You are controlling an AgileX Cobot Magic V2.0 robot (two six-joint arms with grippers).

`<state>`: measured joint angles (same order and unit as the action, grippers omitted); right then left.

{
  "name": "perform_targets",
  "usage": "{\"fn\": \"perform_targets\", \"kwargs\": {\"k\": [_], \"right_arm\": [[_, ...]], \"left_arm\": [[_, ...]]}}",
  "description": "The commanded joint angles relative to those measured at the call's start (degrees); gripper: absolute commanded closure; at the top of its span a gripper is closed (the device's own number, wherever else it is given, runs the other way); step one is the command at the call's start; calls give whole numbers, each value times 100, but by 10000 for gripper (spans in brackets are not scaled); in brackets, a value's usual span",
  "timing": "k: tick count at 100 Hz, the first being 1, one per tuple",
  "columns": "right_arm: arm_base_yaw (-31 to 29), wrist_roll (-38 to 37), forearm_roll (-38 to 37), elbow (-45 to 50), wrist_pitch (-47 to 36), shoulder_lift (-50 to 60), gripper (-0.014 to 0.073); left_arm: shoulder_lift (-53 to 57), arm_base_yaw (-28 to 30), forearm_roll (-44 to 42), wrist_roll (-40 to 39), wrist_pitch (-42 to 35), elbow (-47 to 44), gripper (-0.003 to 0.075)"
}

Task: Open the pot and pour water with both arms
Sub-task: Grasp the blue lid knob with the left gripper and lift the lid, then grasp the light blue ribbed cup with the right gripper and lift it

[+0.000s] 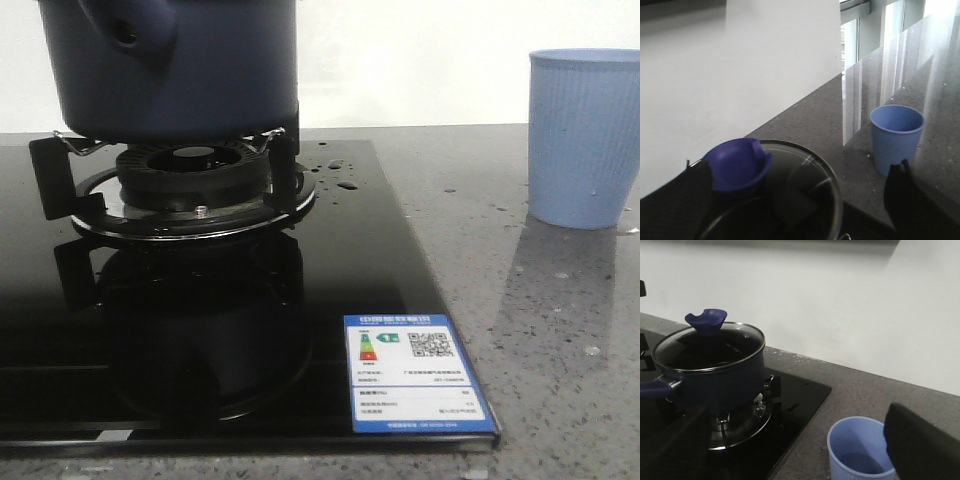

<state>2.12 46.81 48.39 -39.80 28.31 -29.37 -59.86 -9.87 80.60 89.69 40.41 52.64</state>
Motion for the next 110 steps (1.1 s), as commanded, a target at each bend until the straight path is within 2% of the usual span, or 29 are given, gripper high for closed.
{"fn": "perform_targets", "kwargs": {"k": [1, 30, 68, 80, 99, 110], "right_arm": [[-17, 69, 196, -204, -430, -61, -52], [-17, 69, 196, -204, -430, -61, -52], [-17, 69, 229, -204, -408, -61, -52], [-17, 69, 229, -204, -396, -61, -52], [-17, 69, 229, -204, -458, -61, -52], [-17, 69, 229, -204, -435, -61, -52]], "left_arm": [[-368, -50, 449, 74, -127, 481, 103], [-1781, -38, 867, 928, 375, 1211, 102], [-2548, -38, 970, 986, 611, 1437, 108], [-2547, -38, 1026, 986, 723, 1437, 197], [-2547, -26, 1177, 994, 1064, 1607, 409], [-2495, -26, 1177, 994, 1304, 1850, 457]]}}
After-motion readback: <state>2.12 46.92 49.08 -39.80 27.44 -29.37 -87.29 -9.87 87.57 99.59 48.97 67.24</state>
